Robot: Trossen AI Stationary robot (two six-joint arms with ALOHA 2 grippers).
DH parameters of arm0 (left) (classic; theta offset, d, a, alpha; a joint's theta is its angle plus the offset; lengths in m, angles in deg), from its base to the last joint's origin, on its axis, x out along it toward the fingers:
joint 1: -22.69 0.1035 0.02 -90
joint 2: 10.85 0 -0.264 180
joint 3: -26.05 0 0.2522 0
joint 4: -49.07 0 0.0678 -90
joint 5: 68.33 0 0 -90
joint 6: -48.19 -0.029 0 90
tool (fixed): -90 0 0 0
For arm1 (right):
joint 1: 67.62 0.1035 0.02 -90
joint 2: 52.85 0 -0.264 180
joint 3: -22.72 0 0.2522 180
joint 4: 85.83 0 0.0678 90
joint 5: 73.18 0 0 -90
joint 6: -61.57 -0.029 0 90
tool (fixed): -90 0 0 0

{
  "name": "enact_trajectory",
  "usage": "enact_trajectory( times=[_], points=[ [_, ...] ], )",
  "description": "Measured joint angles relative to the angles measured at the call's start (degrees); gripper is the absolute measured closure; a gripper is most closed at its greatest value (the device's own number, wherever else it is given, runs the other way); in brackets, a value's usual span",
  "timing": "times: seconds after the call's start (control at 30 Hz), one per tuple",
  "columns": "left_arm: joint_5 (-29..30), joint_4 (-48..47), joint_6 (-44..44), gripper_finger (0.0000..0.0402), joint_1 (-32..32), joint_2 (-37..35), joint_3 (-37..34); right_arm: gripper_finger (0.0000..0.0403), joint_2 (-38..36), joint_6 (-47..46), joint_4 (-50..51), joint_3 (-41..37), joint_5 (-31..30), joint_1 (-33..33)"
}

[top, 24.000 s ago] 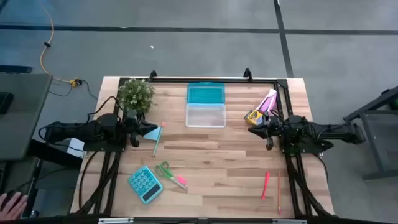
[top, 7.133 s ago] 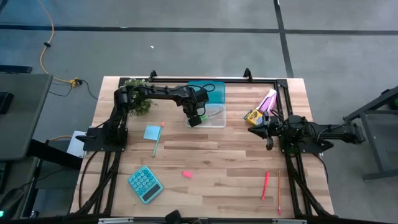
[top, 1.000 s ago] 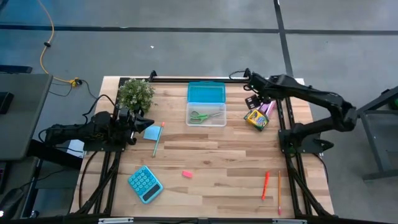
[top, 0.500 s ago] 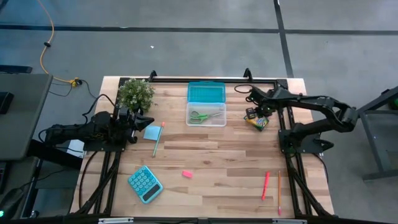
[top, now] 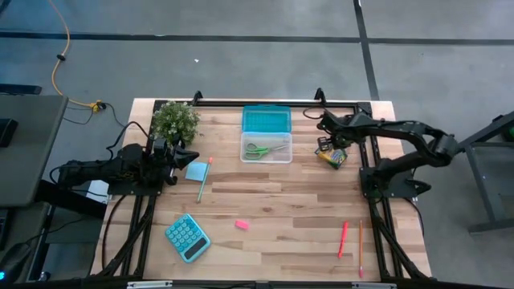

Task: Pack school essentials
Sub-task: Put the crayon box into the supply box

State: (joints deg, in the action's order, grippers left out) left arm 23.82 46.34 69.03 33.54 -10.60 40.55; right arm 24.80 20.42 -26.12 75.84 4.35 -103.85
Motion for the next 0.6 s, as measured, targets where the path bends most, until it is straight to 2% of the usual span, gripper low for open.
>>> enact_trajectory(
  times=[0.3,0.6],
  points=[
    [0.04,0.00,-0.02,0.0401,0.00,0.00,0.00,0.0403,4.26,1.59,-3.33,0.02,-0.97,-0.15],
    [0.24,0.00,-0.02,0.0401,0.00,0.00,0.00,0.0403,3.35,2.55,-6.33,0.95,3.17,0.28]
  ],
)
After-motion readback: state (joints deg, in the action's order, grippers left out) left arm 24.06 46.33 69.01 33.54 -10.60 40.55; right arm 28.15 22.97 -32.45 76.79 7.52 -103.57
